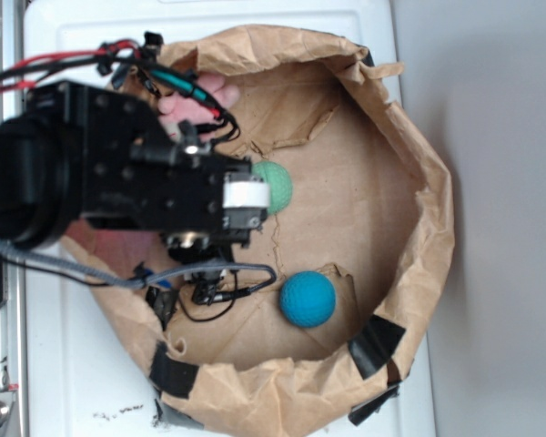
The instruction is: Grab the wood chip.
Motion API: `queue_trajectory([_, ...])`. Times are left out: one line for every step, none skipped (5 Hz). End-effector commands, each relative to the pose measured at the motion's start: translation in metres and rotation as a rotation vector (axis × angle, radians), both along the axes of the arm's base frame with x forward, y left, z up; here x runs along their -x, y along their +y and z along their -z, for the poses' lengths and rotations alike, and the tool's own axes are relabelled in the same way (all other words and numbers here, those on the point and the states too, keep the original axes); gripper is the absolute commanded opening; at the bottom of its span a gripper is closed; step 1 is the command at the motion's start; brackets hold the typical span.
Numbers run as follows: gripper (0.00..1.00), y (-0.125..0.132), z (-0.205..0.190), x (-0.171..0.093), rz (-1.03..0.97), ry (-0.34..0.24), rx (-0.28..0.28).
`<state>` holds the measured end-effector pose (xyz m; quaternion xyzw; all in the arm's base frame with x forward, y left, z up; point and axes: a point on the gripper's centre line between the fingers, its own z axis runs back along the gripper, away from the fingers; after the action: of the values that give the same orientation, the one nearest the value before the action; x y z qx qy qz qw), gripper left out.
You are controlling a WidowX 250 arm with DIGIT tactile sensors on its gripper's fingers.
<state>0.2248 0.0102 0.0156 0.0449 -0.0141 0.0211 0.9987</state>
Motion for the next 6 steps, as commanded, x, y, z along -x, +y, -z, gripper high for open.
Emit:
queue_trajectory([0.0, 0.001, -0.007, -0.001, -0.012, -0.009, 0.006])
queue_trajectory([0.0, 0.002, -0.017, -0.005, -0.014, -0.03, 0.016])
queue_trajectory([0.0, 0.0, -0.037, -0.007, 0.012, -0.089, 0.045])
queue_trajectory([0.0, 0.008, -0.074, -0.024, 0.007, -0.154, 0.109])
queue_trajectory([0.0, 0.011, -0.093, -0.034, 0.011, -0.22, 0.081])
queue_trajectory([0.0, 0.014, -0.098, -0.046, -0.011, -0.249, 0.085])
